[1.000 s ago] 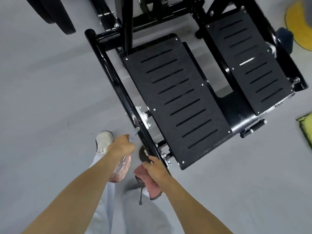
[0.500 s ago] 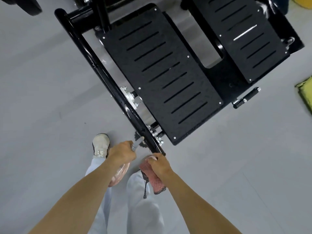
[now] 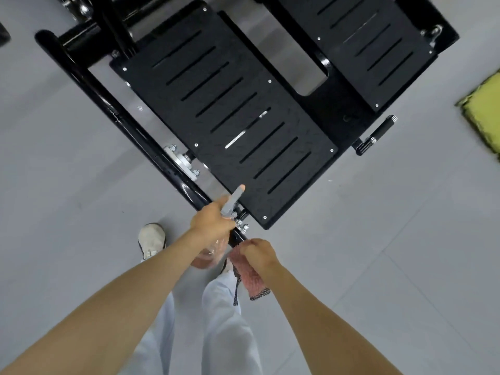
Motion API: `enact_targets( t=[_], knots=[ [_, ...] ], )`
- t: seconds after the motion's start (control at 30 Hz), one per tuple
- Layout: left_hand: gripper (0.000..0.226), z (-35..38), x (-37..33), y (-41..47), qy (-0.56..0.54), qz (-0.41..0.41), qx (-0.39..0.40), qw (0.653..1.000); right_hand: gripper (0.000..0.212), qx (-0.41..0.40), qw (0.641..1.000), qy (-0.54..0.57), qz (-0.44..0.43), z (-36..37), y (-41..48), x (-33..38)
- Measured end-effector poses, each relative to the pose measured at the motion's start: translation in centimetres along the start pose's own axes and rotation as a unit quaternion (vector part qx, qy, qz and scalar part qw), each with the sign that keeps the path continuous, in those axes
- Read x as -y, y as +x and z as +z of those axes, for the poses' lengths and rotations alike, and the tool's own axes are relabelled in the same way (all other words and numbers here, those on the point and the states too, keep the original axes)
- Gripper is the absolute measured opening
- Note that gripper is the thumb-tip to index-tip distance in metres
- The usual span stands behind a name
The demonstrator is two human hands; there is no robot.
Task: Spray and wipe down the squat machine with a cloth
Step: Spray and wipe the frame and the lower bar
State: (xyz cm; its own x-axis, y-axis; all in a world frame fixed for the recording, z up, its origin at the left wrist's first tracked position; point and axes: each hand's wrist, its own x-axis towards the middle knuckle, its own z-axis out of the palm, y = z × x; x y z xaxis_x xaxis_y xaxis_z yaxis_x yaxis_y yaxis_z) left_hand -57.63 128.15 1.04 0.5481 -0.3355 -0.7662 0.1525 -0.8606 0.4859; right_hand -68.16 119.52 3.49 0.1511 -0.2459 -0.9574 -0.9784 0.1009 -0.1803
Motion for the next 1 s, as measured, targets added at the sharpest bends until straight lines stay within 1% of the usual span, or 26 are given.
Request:
enact_targets(
  t=[0.03,0.07,0.13,0.17,0.2,0.23,0.3,0.37,0.47,0.57,0.6,0.63,0.7,0.77,0.8,0.83,0.87,0.93,1.0],
  knots=[
    [0.056,-0.1,-1.2,0.5,-0.028,0.024,-0.004,0.999,0.03,-0.005,1.0,0.01,0.004,-0.2,0.2,0.0],
    [0.049,0.0,-2.3,1.0,-0.056,0.055,-0.003,0.997,0.033,-0.01,1.0,0.024,0.006,-0.4,0.6,-0.2],
    [0.021,0.4,-4.4,1.9,-0.069,0.103,-0.005,0.992,0.04,-0.022,0.998,0.051,0.011,-1.2,1.8,-0.6],
    [0.009,0.7,-5.4,2.4,-0.061,0.117,-0.012,0.991,0.039,-0.025,0.998,0.057,0.011,-1.7,2.0,-0.6],
    [0.009,1.1,-6.4,3.0,-0.052,0.128,-0.026,0.99,0.038,-0.03,0.998,0.059,0.008,-2.5,2.1,-0.6],
    [0.016,1.6,-7.1,3.6,-0.042,0.139,-0.04,0.989,0.036,-0.038,0.998,0.058,0.001,-3.1,2.1,-0.6],
    [0.03,2.6,-8.2,4.7,-0.03,0.141,-0.059,0.988,0.029,-0.057,0.996,0.061,-0.011,-4.5,2.8,-1.0],
    [0.037,3.6,-8.9,5.8,-0.043,0.137,-0.068,0.987,0.028,-0.073,0.995,0.072,-0.019,-5.5,3.7,-1.5],
    [0.036,4.7,-9.2,6.4,-0.059,0.148,-0.079,0.984,0.034,-0.075,0.99,0.118,-0.018,-6.2,4.8,-2.3],
    [0.04,5.4,-8.9,6.6,-0.084,0.169,-0.098,0.977,0.032,-0.056,0.985,0.162,-0.013,-6.7,5.4,-2.9],
    [0.04,5.5,-8.7,6.7,-0.072,0.182,-0.1,0.976,0.031,-0.046,0.982,0.182,-0.01,-6.8,5.5,-3.0],
    [0.038,5.7,-8.4,6.9,-0.053,0.203,-0.096,0.973,0.031,-0.037,0.979,0.202,-0.007,-6.8,5.6,-3.2],
    [0.022,5.6,-7.8,7.4,-0.003,0.213,-0.069,0.975,0.029,-0.028,0.972,0.231,-0.002,-6.7,5.8,-3.5],
    [0.068,5.5,-7.1,7.9,0.033,0.18,-0.039,0.982,0.029,-0.018,0.966,0.26,0.002,-6.2,5.9,-3.6],
    [0.086,5.3,-6.9,7.6,0.027,0.163,-0.032,0.986,0.03,-0.012,0.96,0.28,0.004,-6.0,5.8,-3.5],
    [0.097,5.1,-6.5,7.2,0.028,0.155,-0.03,0.987,0.033,-0.002,0.952,0.305,0.006,-5.7,5.7,-3.4],
    [0.103,4.9,-6.1,6.5,0.037,0.145,-0.031,0.988,0.036,0.013,0.942,0.336,0.007,-5.5,5.6,-3.1],
    [0.104,4.6,-4.6,5.2,0.054,0.112,-0.04,0.991,0.038,0.045,0.916,0.398,0.006,-4.8,5.0,-2.4],
    [0.089,4.0,-2.5,3.9,0.04,0.071,-0.065,0.995,0.036,0.058,0.906,0.42,0.001,-3.7,4.4,-1.5]
  ],
)
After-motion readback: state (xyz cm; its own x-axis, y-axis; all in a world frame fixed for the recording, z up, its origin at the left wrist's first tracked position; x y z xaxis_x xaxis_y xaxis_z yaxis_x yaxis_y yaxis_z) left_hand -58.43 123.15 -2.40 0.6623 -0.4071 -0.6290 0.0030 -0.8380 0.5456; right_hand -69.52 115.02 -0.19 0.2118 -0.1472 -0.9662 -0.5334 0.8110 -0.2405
